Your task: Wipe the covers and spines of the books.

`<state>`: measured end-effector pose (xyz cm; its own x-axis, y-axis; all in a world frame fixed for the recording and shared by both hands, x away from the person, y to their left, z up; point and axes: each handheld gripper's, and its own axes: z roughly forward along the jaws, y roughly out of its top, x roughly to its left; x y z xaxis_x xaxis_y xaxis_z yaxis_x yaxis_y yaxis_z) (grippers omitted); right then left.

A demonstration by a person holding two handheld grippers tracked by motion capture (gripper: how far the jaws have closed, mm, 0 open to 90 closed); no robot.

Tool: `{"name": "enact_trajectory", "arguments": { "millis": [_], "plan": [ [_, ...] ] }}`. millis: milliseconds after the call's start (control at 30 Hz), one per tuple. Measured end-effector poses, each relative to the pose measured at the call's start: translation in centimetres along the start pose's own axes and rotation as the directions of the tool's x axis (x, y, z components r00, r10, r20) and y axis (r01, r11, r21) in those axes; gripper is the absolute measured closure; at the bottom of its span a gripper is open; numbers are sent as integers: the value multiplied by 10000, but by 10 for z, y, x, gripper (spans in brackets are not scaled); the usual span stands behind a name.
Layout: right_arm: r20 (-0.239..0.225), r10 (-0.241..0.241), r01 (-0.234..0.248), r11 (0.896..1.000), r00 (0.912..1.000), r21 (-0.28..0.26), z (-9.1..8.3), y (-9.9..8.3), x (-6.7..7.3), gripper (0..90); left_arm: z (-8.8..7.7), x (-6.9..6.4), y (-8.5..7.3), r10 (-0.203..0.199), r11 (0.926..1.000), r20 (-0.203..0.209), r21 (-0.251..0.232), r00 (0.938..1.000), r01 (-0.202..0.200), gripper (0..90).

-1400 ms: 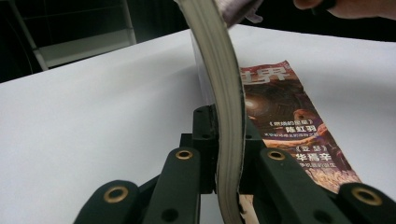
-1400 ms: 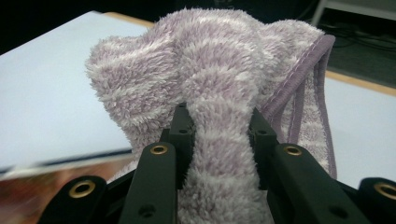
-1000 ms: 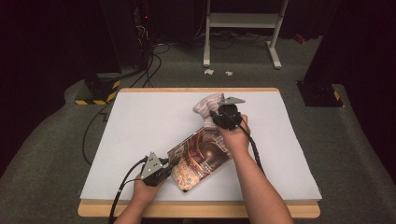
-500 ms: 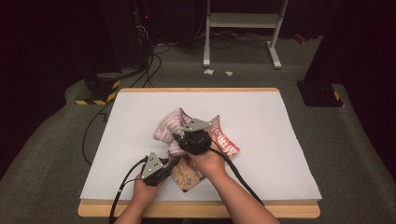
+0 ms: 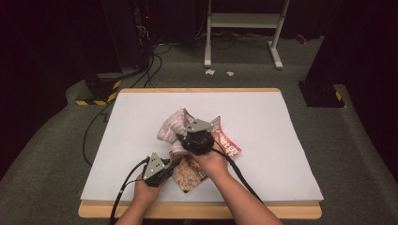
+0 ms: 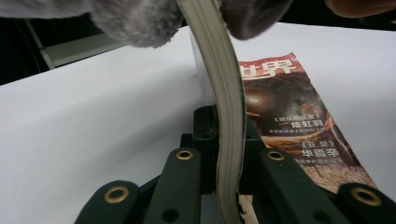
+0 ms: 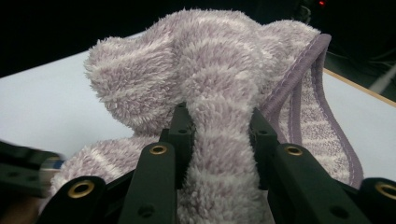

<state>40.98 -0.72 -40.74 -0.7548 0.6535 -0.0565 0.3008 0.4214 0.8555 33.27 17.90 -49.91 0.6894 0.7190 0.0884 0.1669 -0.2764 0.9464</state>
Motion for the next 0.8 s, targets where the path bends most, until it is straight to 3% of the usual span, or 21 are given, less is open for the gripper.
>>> {"name": "enact_trajectory", "arguments": {
  "millis": [300, 433, 800],
  "plan": [
    [930, 1064, -1080, 9941, 9900, 118, 6, -14, -52, 701, 0, 0, 0, 108, 9999, 18, -6, 9999, -108, 832],
    [1384, 1213, -1255, 9919, 9829, 219, 9, -19, -73, 701, 0, 0, 0, 88, 10000, 31, 10, 10000, -88, 833],
    [2507, 1890, -2080, 9768, 9494, 514, 12, -32, -125, 700, 0, 0, 0, 100, 9999, 104, -34, 9999, -100, 834]
  ]
}}
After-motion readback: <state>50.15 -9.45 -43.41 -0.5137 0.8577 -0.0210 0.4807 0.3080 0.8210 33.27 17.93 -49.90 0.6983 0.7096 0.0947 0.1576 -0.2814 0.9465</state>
